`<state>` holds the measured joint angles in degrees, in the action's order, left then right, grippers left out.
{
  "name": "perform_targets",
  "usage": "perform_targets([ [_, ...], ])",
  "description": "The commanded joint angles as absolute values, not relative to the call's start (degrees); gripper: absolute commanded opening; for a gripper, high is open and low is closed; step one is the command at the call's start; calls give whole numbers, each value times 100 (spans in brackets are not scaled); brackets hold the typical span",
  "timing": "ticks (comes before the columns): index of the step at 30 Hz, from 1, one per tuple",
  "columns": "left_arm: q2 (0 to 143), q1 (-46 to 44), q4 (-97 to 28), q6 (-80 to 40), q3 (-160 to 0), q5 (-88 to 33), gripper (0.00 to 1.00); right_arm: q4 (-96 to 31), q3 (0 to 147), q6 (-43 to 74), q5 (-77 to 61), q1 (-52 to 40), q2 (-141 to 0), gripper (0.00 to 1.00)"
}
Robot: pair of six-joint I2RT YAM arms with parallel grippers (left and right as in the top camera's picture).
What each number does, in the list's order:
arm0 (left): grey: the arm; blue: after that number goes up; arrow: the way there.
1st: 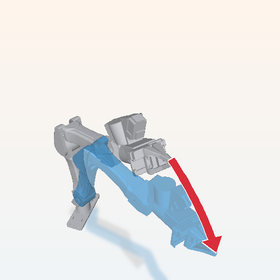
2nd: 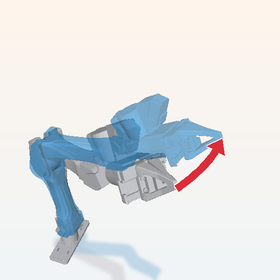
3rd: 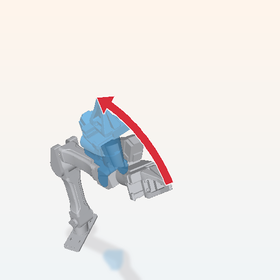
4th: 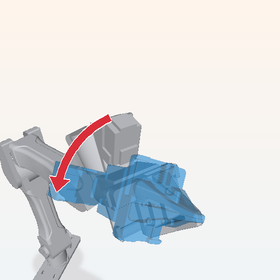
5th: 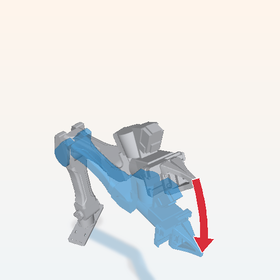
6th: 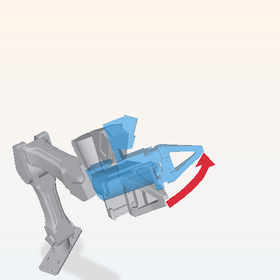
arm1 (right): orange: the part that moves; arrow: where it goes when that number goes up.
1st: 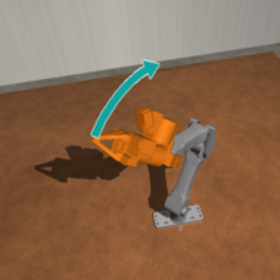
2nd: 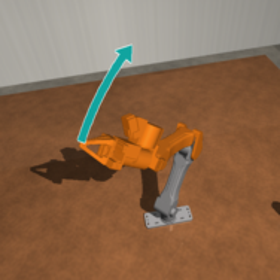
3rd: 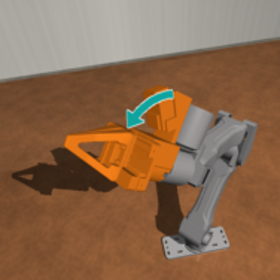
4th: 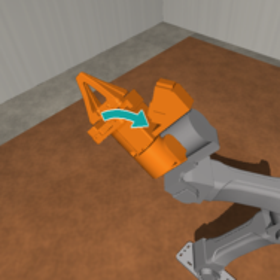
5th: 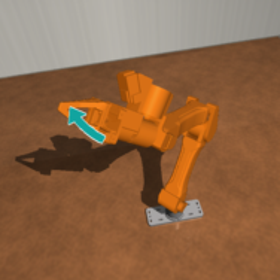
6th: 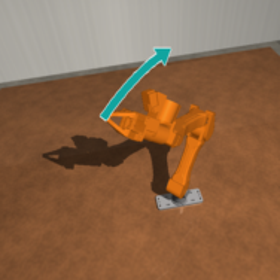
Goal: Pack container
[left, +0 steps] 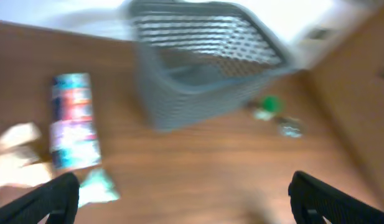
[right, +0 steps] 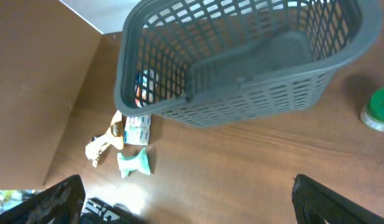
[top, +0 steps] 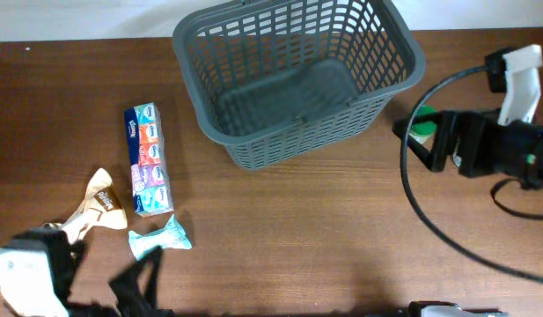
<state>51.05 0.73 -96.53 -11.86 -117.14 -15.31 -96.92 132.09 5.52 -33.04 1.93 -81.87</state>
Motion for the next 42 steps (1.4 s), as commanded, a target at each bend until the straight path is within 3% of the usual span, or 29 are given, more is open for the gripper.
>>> perform_targets([
  [1, 5273, 86, -9642, -967, -11629, -222, 100, -9727, 13257, 357, -3610, 60, -8215, 99],
  [5, 5513, 86, -9380, -969, -11629, -701, 100, -9730, 13262, 320, -3758, -75, -8195, 99],
  [12, 6123, 86, -8936, -974, -11629, -2823, 100, -9730, 13262, 325, -4016, -316, -8178, 99],
  [33, 6453, 86, -9142, -974, -11629, -3385, 100, -9730, 13255, 338, -3592, -314, -8138, 99],
  [42, 6637, -21, -8705, -972, -11629, -4434, 100, -9570, 13255, 336, -2808, -294, -8165, 99],
])
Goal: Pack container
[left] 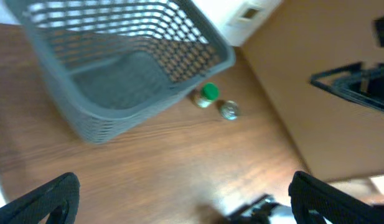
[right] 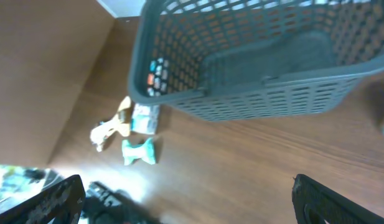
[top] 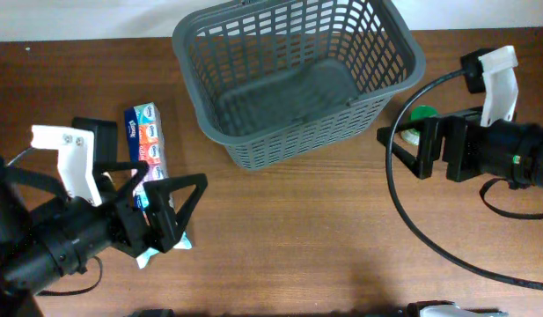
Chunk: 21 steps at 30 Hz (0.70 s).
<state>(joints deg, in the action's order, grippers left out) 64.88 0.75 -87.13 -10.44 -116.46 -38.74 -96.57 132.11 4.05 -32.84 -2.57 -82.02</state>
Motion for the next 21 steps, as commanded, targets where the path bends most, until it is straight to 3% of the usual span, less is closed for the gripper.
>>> perform_targets([
  [1, 6678, -134, -8748, -972, -11627, -4436, 100, -9518, 13255, 331, -2757, -294, -8176, 99],
  [6, 6823, -1059, -8748, -974, -11627, -4204, 99, -9196, 13255, 320, -2808, -294, -8285, 99],
  [15, 7404, -3616, -8971, -2117, -11629, -1015, 100, -9166, 13255, 320, -3017, -294, -8700, 99],
  [21, 8007, -4453, -8914, -2311, -11629, -266, 100, -9376, 13255, 71, -3015, -294, -8892, 99],
])
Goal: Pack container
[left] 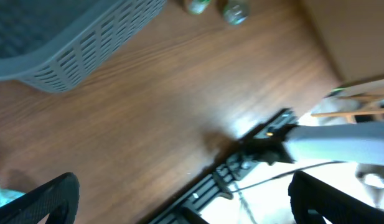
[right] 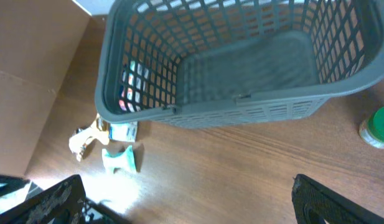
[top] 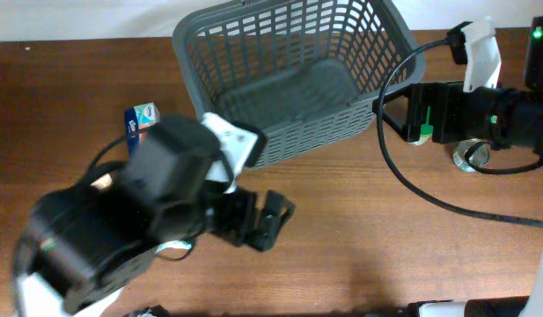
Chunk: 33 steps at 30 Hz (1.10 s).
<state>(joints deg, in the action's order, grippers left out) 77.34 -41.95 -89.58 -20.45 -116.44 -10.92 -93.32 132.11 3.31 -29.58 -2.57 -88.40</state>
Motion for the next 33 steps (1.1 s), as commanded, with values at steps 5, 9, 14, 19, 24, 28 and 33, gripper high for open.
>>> perform_targets([
  [5, 8624, -4543, -8923, -2316, -11629, -163, 99, -9437, 13255, -283, -2711, -294, -9008, 99],
  [9, 8932, -4545, -8932, -2569, -11629, -165, 100, -9437, 13255, -458, -2294, -294, -9052, 99],
  [14, 8973, -4547, -8941, -2591, -11629, -224, 100, -9426, 13255, -1605, -3256, -298, -9054, 99],
  [19, 8973, -4550, -8921, -2591, -11629, -937, 100, -9109, 13255, -1820, -3385, -298, -9120, 99],
  [24, 8973, -4609, -8945, -2788, -11629, -1184, 100, -8711, 13255, -1796, -3389, -298, -9450, 99],
  [28, 8978, -4930, -8934, -2825, -11629, -1120, 100, -8643, 13255, -1793, -3393, -298, -9933, 99],
  [33, 8978, -5380, -8945, -3173, -11629, -556, 100, -8672, 13255, -1708, -3435, -298, -10453, 99],
])
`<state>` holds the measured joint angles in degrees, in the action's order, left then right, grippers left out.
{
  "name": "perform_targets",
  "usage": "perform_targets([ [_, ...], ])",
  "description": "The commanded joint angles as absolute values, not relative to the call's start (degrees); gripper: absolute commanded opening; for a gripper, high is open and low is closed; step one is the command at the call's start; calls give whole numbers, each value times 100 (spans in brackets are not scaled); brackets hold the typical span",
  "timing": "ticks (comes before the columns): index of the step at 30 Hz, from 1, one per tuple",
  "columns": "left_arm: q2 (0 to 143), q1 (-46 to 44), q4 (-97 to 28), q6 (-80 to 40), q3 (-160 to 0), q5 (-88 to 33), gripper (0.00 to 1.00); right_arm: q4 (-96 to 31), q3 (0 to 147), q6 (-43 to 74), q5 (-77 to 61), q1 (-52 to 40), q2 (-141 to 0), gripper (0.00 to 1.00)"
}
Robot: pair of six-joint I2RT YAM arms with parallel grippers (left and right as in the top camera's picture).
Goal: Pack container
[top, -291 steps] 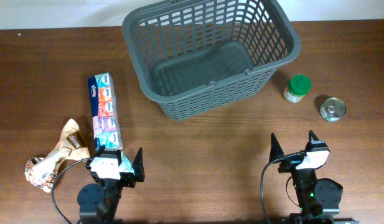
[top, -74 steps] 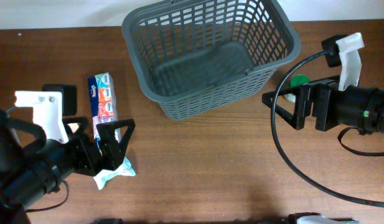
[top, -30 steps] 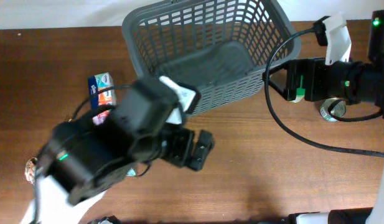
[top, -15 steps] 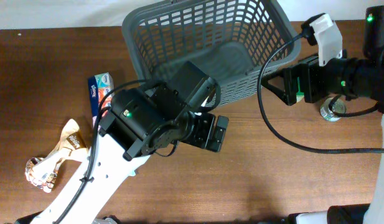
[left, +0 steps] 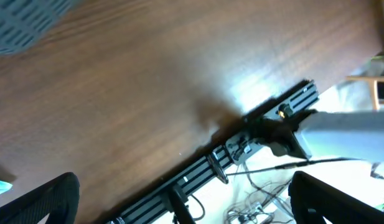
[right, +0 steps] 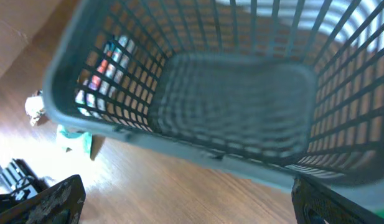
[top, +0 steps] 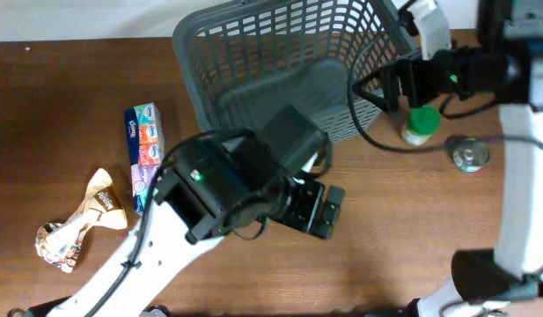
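The grey mesh basket (top: 297, 70) stands empty at the back middle, and fills the right wrist view (right: 235, 93). My left gripper (top: 317, 211) hangs open and empty high over the table's middle, in front of the basket. My right gripper (top: 378, 88) is open and empty at the basket's right rim. A multicoloured tissue pack (top: 146, 158) and a tan wrapper (top: 77, 220) lie at the left. A teal wrapper (right: 73, 140) shows beside them, hidden under my left arm in the overhead view. A green-capped jar (top: 421, 125) and a small metal tin (top: 469, 154) sit right of the basket.
The left wrist view looks down on bare wood (left: 148, 74) and the table's front edge, with a black rail (left: 229, 155) and cables beyond it. My left arm (top: 218, 194) covers much of the table's middle in the overhead view.
My left gripper has moved right and toward the table's front middle. My right gripper has moved left and back, up to the basket's right rim, uncovering the green jar. Both remain open and empty.
My left gripper was low at the front left corner by the wrappers, the right one beside the green jar. Then the left stood near the tissue pack, then over the middle. The right has come leftward to the basket. Nothing on the table has moved.
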<state>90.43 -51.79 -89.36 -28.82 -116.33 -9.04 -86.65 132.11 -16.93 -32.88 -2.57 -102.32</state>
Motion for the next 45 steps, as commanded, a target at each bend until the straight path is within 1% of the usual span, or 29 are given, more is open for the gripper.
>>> perform_targets([
  [1, 8978, -5513, -8960, -3317, -11629, -388, 100, -8674, 13255, -1710, -3433, -301, -10575, 99],
  [2, 8982, -5579, -8969, -3393, -11629, -305, 99, -8672, 13255, -1710, -3433, -298, -10639, 99],
  [3, 8989, -5636, -8982, -3437, -11629, -237, 95, -8667, 13255, -1710, -3433, -298, -10678, 99],
  [4, 9000, -5699, -9011, -3465, -11627, -141, 84, -8661, 13255, -1712, -3428, -298, -10726, 99],
  [5, 9015, -5743, -9050, -3507, -11627, -34, 71, -8648, 13255, -1712, -3428, -298, -10759, 99],
  [6, 9043, -5784, -9124, -3612, -11627, 139, 64, -8630, 13255, -1712, -3428, -298, -10787, 99],
  [7, 9074, -5813, -9220, -3743, -11627, 314, 60, -8613, 13255, -1710, -3430, -298, -10798, 100],
  [8, 9111, -5835, -9327, -3870, -11627, 491, 54, -8597, 13255, -1712, -3428, -298, -10807, 97],
  [9, 9153, -5841, -9432, -3997, -11627, 648, 47, -8576, 13255, -1712, -3428, -298, -10807, 95],
  [10, 9192, -5841, -9526, -4108, -11627, 762, 35, -8545, 13255, -1710, -3428, -298, -10809, 92],
  [11, 9238, -5839, -9623, -4228, -11627, 882, 23, -8514, 13255, -1706, -3428, -298, -10809, 86],
  [12, 9286, -5839, -9671, -4322, -11627, 976, 8, -8484, 13255, -1691, -3428, -298, -10809, 74],
  [13, 9323, -5839, -9668, -4333, -11616, 996, 2, -8447, 13255, -1632, -3393, -298, -10809, 53],
  [16, 9470, -5841, -9662, -4622, -11601, 1129, 2, -8243, 13255, -1146, -3020, -298, -10812, 9],
  [17, 9522, -5841, -9668, -4735, -11592, 1164, 2, -8152, 13255, -873, -2751, -298, -10812, 4],
  [22, 9712, -5841, -9668, -4799, -11531, 1162, 2, -7900, 13255, 268, -1404, -298, -10812, 4],
  [24, 9762, -5841, -9668, -4803, -11520, 1162, 2, -7887, 13255, 530, -1068, -298, -10812, 4],
  [30, 9771, -5839, -9531, -4845, -11520, 1354, 2, -7979, 13255, 530, -989, -298, -10877, 4],
  [40, 9795, -5841, -8936, -4882, -11520, 1415, 2, -8077, 13255, 495, -978, -298, -11098, 4],
  [45, 9922, -5839, -8901, -4880, -11520, 1575, 2, -8143, 13255, 497, -878, -301, -11107, 4],
])
